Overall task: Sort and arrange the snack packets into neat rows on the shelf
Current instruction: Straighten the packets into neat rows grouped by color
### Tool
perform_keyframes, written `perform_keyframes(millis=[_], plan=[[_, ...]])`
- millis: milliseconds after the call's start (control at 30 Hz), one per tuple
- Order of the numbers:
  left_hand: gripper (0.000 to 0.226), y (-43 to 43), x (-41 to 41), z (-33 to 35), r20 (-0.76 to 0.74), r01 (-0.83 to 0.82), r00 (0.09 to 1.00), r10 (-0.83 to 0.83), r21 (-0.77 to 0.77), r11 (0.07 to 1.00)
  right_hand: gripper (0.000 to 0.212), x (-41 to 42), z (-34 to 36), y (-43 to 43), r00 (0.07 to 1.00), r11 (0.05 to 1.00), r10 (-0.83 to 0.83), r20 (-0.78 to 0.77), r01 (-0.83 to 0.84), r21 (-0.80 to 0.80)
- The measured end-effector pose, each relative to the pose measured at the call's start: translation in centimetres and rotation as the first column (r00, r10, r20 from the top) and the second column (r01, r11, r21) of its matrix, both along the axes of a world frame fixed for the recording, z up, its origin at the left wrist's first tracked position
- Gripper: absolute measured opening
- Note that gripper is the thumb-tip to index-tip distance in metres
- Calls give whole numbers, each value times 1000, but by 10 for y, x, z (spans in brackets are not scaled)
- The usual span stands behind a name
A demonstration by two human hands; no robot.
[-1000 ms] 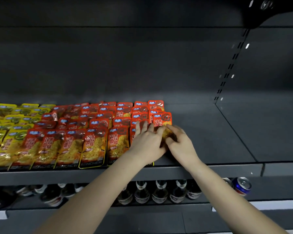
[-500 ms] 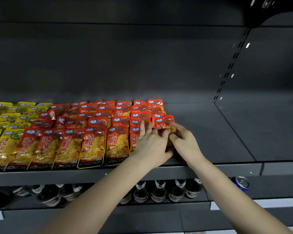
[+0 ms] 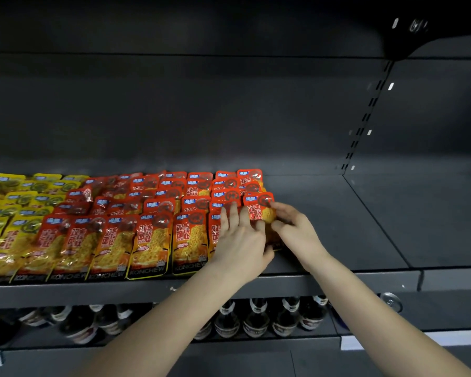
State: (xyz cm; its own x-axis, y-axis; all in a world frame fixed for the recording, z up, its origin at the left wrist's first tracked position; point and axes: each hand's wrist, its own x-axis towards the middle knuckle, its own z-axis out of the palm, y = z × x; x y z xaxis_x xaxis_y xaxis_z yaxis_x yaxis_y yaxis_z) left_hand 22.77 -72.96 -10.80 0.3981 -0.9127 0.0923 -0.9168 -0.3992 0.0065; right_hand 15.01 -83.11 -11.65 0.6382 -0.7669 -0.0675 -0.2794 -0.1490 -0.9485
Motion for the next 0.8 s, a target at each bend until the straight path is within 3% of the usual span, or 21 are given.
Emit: perform_keyframes(millis=[367,567,800], plan=[[77,-10,27,9,-67,-61,996,63,37,997,43,15,6,-23,999,990,-39,-31,34,-135],[106,-28,50,18,-165,64,986,-31,196,979,44,35,8,-64,990,980,2,-141,-30,-196],[115,-31,55,15,-263,109,964,-30,288,951,28,53,3,-96,966,967,135,-220,-176,-183]])
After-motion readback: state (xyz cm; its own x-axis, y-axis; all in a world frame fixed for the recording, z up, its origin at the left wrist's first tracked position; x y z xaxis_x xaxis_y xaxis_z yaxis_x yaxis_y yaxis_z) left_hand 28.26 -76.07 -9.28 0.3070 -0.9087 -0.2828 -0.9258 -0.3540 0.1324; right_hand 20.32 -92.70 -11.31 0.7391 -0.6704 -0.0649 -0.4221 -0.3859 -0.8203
